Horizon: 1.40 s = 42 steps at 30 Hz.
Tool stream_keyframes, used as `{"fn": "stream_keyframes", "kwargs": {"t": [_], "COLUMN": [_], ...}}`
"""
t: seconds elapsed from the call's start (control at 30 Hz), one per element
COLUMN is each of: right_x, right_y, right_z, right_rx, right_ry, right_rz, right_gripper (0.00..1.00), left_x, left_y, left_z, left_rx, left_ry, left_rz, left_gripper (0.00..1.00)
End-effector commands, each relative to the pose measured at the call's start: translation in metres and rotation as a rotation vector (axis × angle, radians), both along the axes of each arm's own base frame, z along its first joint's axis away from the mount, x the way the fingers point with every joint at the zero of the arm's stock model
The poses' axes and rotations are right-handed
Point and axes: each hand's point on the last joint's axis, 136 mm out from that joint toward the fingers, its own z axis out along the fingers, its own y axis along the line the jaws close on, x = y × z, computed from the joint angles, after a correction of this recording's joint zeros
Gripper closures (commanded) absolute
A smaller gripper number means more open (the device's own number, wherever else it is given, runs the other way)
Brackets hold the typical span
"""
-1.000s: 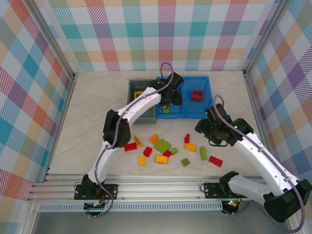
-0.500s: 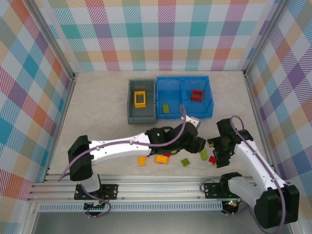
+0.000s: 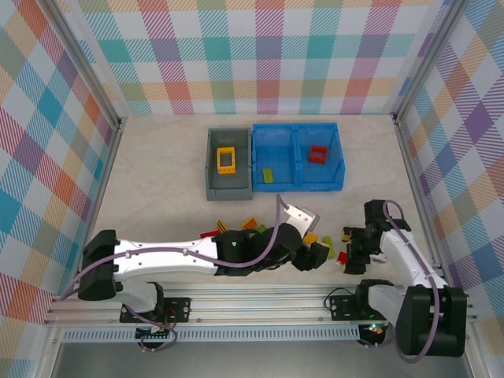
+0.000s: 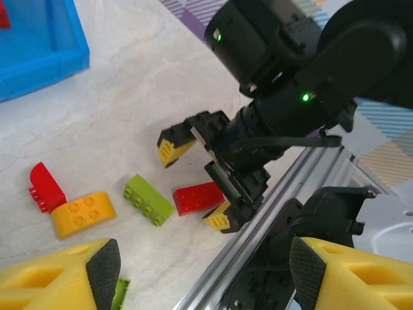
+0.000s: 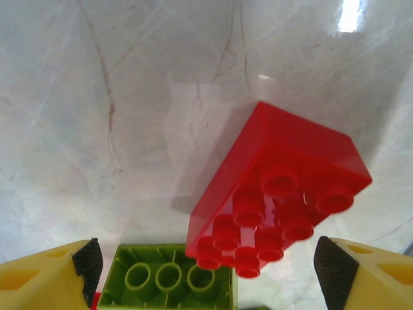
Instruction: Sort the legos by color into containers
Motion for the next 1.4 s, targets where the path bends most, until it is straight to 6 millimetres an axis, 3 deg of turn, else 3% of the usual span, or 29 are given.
{"fn": "stream_keyframes", "kwargs": {"t": [0.0, 0.37, 0.6, 0.67, 0.8, 0.9, 0.97, 1.07, 1.2, 1.37], "right_x": [-0.001, -0.008, 0.011, 0.029, 0.082, 0.117, 0.141, 0.178, 0.22, 0.255], "right_y": [0.003, -0.016, -0.026, -0.03, -0.03, -0.004, 0.019, 0.046, 0.055, 0.056], "right_z": [-0.003, -0.02, -0.006, 0.011, 0.081, 0.126, 0.141, 0.141, 0.126, 0.096], "right_rx": [0.025, -0.055, -0.119, -0.165, -0.37, -0.473, -0.485, -0.446, -0.464, -0.483], "right_ry": [0.013, 0.076, -0.013, -0.106, -0.353, -0.494, -0.564, -0.581, -0.528, -0.419], "right_rz": [-0.027, -0.021, 0.063, 0.146, 0.425, 0.66, 0.791, 0.936, 1.043, 1.093], "right_gripper": [0.17, 0.4, 0.68, 0.73, 0.75, 0.74, 0.72, 0.71, 0.73, 0.72], "left_x": [0.001, -0.001, 0.007, 0.017, 0.04, 0.061, 0.079, 0.1, 0.112, 0.116], "left_y": [0.006, 0.012, 0.018, 0.024, 0.042, 0.056, 0.07, 0.086, 0.103, 0.118], "left_z": [0.013, 0.028, 0.031, 0.033, 0.041, 0.046, 0.045, 0.05, 0.064, 0.068], "left_rx": [-0.024, -0.037, -0.035, -0.024, -0.004, 0.012, 0.031, 0.032, 0.04, 0.046], "left_ry": [-0.04, -0.062, -0.053, -0.031, -0.006, 0.0, 0.027, 0.043, 0.012, 0.005], "left_rz": [0.019, 0.022, 0.081, 0.13, 0.203, 0.261, 0.328, 0.407, 0.482, 0.541], "left_gripper": [0.28, 0.29, 0.28, 0.28, 0.27, 0.26, 0.26, 0.26, 0.26, 0.26]}}
